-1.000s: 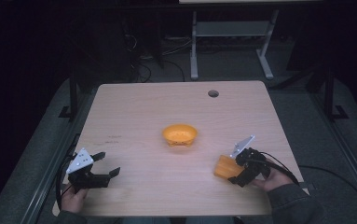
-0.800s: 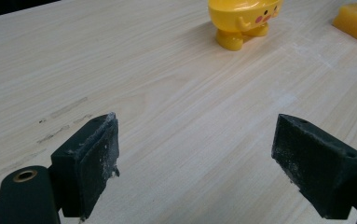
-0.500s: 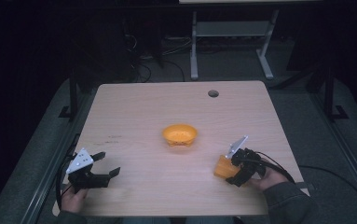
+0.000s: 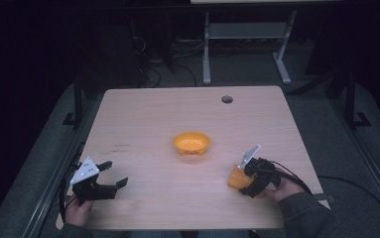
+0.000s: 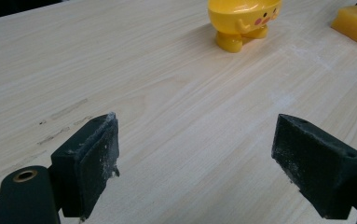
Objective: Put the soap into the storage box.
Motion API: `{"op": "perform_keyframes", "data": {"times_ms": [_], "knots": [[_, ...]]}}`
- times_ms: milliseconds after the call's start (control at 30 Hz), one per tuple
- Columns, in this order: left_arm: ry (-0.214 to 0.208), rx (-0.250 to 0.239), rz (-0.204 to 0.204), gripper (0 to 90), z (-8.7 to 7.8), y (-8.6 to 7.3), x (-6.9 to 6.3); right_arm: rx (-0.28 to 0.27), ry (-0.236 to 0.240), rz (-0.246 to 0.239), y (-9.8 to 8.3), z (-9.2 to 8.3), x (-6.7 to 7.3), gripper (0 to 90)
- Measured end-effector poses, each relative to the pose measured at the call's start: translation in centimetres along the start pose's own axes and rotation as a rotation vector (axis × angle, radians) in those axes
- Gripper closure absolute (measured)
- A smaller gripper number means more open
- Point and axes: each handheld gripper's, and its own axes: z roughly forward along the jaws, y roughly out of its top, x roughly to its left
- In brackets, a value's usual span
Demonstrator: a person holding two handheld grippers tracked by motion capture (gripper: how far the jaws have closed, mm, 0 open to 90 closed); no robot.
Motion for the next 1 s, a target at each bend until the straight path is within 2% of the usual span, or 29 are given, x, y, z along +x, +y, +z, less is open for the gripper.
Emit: {"op": "perform_keyframes", "data": {"times_ms": [733,900,1000], "knots": [[0.0,0.002,0.006,14.3,0.0,0.0,0.1,0.004,0.005,-0.035,0.0,-0.1,0.1,20.6],[0.001,-0.001,0.003,14.3,-0.1,0.0,0.1,-0.029,0.013,-0.043,-0.1,-0.7,0.0,20.7],[0.002,-0.002,0.002,14.3,-0.1,0.0,0.1,-0.031,0.008,-0.041,-0.1,-1.0,0.1,20.7]]}}
